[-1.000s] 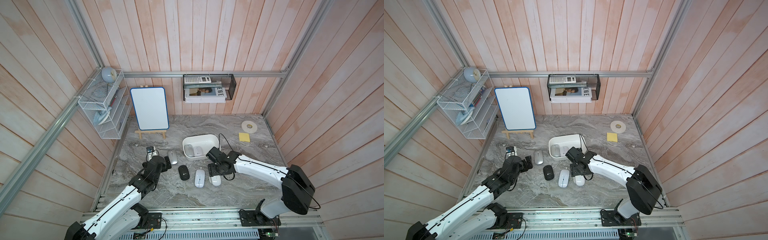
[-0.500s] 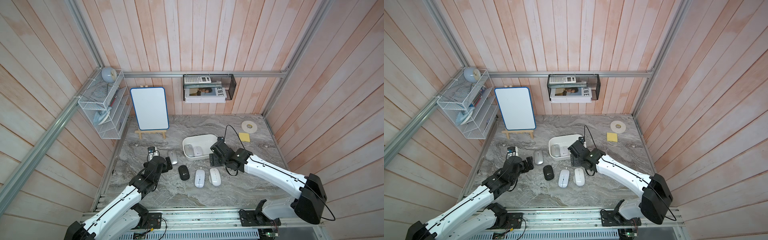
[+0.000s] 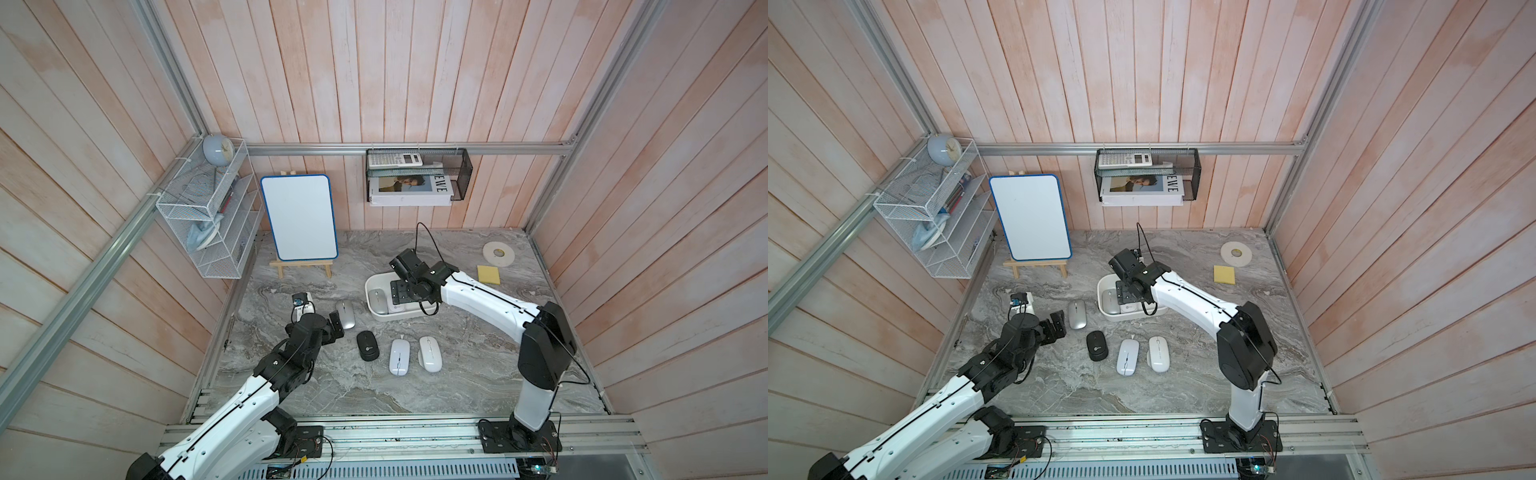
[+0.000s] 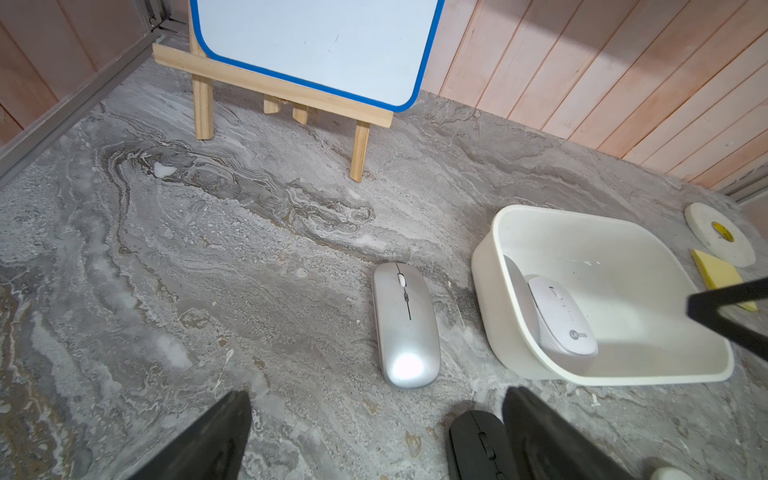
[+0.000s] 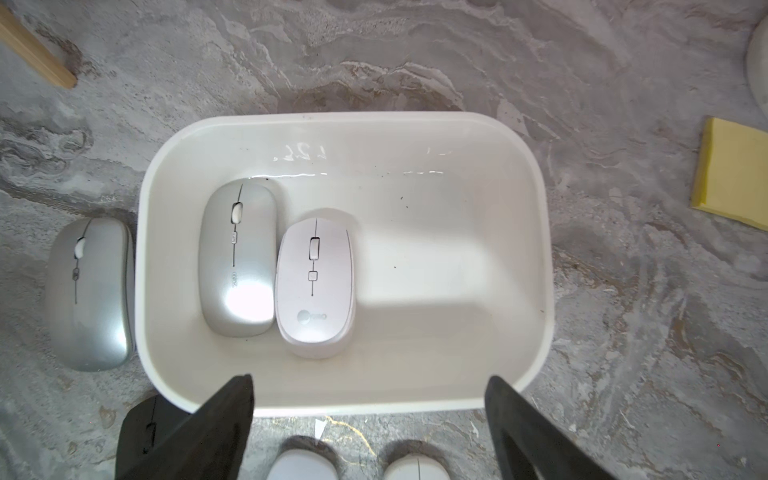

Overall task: Take out the mouse from the storage box
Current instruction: Pick up the mouse from the storage box.

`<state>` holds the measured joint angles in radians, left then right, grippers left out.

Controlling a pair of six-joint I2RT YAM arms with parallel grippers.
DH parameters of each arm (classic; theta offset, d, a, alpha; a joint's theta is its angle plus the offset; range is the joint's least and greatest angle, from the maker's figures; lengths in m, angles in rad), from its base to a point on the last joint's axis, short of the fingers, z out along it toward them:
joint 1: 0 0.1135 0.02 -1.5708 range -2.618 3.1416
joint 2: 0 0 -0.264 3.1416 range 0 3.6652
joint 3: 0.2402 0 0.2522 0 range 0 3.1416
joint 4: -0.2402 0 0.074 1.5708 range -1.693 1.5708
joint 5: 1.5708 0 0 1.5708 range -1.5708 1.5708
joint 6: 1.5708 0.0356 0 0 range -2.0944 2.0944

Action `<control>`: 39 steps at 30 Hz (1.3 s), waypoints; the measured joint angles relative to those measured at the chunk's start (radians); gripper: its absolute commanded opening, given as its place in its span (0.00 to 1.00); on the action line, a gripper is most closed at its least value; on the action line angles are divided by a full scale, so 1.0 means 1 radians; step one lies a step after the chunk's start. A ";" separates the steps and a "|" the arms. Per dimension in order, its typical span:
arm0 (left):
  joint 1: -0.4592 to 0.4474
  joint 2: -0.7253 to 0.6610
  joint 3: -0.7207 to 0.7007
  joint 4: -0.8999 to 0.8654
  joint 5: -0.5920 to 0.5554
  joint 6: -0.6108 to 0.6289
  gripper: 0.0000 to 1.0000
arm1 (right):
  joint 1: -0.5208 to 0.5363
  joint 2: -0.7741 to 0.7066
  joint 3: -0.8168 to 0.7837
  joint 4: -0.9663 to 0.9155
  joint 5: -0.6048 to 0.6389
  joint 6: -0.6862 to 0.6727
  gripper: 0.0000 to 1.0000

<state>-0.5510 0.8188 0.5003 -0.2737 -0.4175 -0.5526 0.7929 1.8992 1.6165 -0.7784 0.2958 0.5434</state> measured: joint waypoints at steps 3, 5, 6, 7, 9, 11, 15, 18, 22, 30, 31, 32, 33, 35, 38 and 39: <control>0.000 -0.001 0.000 0.000 0.000 0.000 1.00 | -0.004 0.108 0.114 -0.068 -0.032 -0.021 0.91; 0.000 -0.001 0.000 0.000 0.001 0.000 1.00 | -0.005 0.168 0.183 -0.111 -0.050 -0.031 0.91; 0.000 -0.001 0.000 0.000 0.001 0.000 1.00 | -0.005 0.195 0.211 -0.126 -0.059 -0.037 0.91; 0.000 -0.001 0.000 0.000 0.001 0.000 1.00 | -0.006 0.215 0.232 -0.140 -0.065 -0.040 0.91; 0.000 -0.001 0.000 0.000 0.002 0.000 1.00 | -0.010 0.248 0.255 -0.159 -0.080 -0.047 0.91; 0.000 -0.001 0.000 0.000 0.002 0.000 1.00 | -0.015 0.268 0.260 -0.173 -0.095 -0.050 0.91; 0.000 -0.001 0.000 0.000 0.002 0.000 1.00 | -0.029 0.317 0.286 -0.196 -0.124 -0.055 0.90; 0.000 -0.001 0.000 0.000 0.002 0.000 1.00 | -0.035 0.348 0.304 -0.202 -0.142 -0.061 0.90; 0.000 0.000 0.000 0.000 0.002 0.000 1.00 | -0.037 0.373 0.309 -0.204 -0.160 -0.068 0.90; 0.000 0.000 0.000 0.000 0.002 0.000 1.00 | -0.072 0.383 0.304 -0.207 -0.167 -0.074 0.88; 0.000 0.000 0.000 0.000 0.002 0.000 1.00 | -0.079 0.383 0.301 -0.204 -0.167 -0.074 0.88; 0.000 0.000 0.000 0.000 0.002 0.000 1.00 | -0.086 0.383 0.294 -0.202 -0.166 -0.074 0.88; 0.000 0.000 0.000 0.000 0.002 0.000 1.00 | -0.093 0.383 0.289 -0.202 -0.166 -0.074 0.88; 0.000 0.000 0.000 0.000 0.002 0.000 1.00 | -0.104 0.383 0.282 -0.203 -0.166 -0.076 0.88; 0.000 0.000 0.000 0.000 0.002 0.000 1.00 | -0.109 0.380 0.278 -0.195 -0.168 -0.077 0.88; 0.000 0.002 0.000 0.001 0.002 0.000 1.00 | -0.108 0.380 0.275 -0.189 -0.172 -0.078 0.88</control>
<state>-0.5510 0.8207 0.5003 -0.2729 -0.4152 -0.5526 0.6853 2.2791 1.8915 -0.9676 0.1242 0.4656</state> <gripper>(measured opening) 0.997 0.884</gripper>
